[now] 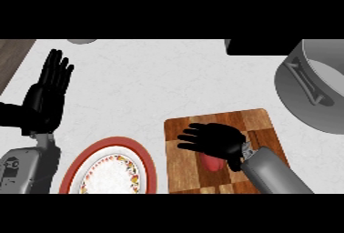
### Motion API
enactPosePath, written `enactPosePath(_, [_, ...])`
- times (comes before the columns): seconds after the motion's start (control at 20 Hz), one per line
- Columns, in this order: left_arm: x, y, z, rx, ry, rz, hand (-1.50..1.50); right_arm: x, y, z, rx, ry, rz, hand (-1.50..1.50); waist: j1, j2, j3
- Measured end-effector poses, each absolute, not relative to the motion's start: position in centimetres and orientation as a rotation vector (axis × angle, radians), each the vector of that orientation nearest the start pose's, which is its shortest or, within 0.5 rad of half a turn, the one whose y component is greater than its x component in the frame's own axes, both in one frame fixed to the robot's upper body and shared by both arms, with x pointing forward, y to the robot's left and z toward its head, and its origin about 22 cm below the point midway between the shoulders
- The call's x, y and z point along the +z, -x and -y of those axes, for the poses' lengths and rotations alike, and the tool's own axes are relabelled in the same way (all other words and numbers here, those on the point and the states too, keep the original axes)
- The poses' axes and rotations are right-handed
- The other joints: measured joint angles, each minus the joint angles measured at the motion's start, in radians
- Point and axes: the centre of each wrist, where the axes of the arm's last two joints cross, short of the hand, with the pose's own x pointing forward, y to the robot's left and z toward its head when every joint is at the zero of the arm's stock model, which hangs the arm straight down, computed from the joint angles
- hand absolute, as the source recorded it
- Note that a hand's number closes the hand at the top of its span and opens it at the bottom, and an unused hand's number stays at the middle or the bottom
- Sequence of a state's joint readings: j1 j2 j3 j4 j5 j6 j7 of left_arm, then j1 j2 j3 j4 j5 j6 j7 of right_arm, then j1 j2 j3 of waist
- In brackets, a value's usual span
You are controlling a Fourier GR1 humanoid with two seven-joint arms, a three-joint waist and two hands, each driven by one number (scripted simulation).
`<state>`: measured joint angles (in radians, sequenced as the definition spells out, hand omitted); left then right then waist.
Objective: Pick the bell pepper from the cutting board and place it in the pot
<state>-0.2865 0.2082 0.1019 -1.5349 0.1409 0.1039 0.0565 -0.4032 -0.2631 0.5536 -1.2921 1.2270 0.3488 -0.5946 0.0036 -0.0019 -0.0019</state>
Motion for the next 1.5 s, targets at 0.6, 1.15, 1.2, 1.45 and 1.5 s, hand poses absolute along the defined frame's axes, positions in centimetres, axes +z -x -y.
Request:
enactPosePath(0.6, [7.8, -30.2, -27.3, 0.044, -0.103, 1.761, 0.00, -0.2, -28.2, 12.6, -2.794, -0.076, -1.910, 1.50, -0.002, -0.012, -0.009])
enactPosePath(1.15, [7.8, -30.2, -27.4, 0.055, -0.108, 1.764, 0.00, 2.9, -28.6, 13.6, -2.638, -0.428, -2.222, 1.50, -0.008, 0.000, -0.002])
enactPosePath(1.2, [7.8, -30.2, -27.5, 0.055, -0.109, 1.766, 0.00, 3.3, -29.5, 13.9, -2.648, -0.565, -2.305, 1.50, -0.008, 0.004, -0.001])
enactPosePath(1.45, [8.0, -30.2, -27.7, 0.066, -0.122, 1.774, 0.00, 4.9, -32.6, 16.8, -2.560, -1.341, -2.663, 1.50, -0.029, 0.020, 0.004])
enactPosePath(1.5, [8.0, -30.2, -27.7, 0.067, -0.124, 1.775, 0.00, 5.3, -33.1, 17.2, -2.496, -1.514, -2.721, 1.50, -0.029, 0.022, 0.004])
